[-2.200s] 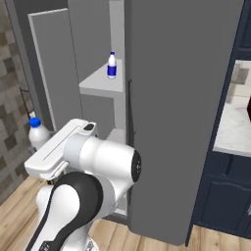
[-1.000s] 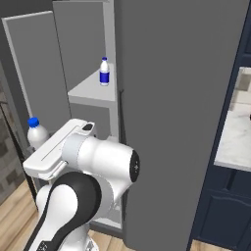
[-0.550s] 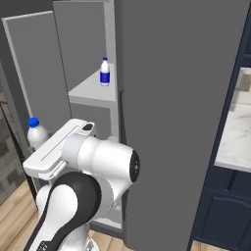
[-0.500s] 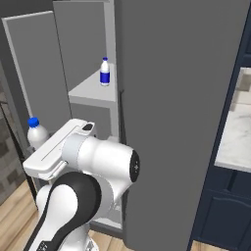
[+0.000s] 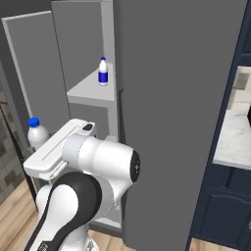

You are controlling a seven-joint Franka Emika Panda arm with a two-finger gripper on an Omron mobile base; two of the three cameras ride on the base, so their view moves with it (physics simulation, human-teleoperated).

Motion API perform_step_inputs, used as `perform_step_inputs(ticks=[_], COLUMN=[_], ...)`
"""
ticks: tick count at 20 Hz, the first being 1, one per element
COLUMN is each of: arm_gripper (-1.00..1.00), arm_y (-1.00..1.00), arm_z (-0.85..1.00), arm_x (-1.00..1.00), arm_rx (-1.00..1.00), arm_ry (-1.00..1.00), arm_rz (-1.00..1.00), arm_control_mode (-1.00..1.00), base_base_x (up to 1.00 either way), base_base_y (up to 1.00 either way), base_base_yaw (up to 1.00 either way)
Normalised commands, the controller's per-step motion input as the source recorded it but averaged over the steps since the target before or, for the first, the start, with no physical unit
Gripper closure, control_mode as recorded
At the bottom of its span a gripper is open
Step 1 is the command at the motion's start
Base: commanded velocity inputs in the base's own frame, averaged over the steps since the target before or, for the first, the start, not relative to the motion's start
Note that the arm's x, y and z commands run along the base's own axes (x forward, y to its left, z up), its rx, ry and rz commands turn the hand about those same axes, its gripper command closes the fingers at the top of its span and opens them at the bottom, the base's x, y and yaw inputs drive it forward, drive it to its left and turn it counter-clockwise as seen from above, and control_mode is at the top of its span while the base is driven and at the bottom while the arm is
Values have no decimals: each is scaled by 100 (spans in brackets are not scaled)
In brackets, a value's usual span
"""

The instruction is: Take the bottled waters from the counter and place them in the freezer to freeze. Close the freezer door after placing the bottles.

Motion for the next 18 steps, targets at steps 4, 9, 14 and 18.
perform_step_inputs(ticks=[4,9,14,18], arm_gripper=[100,100,100,100], arm_y=[0,0,0,0], arm_z=[0,0,0,0], arm_x=[0,0,0,0], arm_rx=[0,0,0,0], arm_ry=[0,0,0,0], arm_rz=[0,0,0,0], arm_control_mode=[100,100,100,100], base_base_x=[29,20,8,1], base_base_y=[30,21,10,1], base_base_yaw=[-10,-1,0,0])
